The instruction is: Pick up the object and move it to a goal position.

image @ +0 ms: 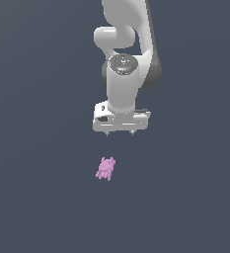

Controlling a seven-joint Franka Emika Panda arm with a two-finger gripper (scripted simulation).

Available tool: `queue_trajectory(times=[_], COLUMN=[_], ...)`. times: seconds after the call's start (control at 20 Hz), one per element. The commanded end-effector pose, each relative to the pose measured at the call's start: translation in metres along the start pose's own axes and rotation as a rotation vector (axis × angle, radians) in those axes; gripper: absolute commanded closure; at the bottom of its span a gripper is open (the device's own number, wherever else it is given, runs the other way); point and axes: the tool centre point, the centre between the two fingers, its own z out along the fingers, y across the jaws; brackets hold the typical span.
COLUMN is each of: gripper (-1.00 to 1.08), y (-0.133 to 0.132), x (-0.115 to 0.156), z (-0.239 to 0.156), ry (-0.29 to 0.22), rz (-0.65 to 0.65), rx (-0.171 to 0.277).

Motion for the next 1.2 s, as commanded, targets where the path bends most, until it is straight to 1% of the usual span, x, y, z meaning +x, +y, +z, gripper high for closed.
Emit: queue_trajectory(times=[0.0,0.1,0.35,0.45,0.8,1.15], gripper=[-0.92,-0.92,-0.92,-0.92,-0.92,-0.92], y=[0.000,-0.003,-0.031,-0.035,-0.029,-0.011], x=[0.000,0.000,0.001,0.001,0.006,0.027], z=[0.000,0.000,-0.004,-0.005,-0.001,0.015], ry=[0.000,0.001,0.008,0.009,0.008,0.008], rz=[0.000,-0.005,-0.055,-0.064,-0.040,0.044], rx=[0.000,0.002,0.022,0.025,0.024,0.024])
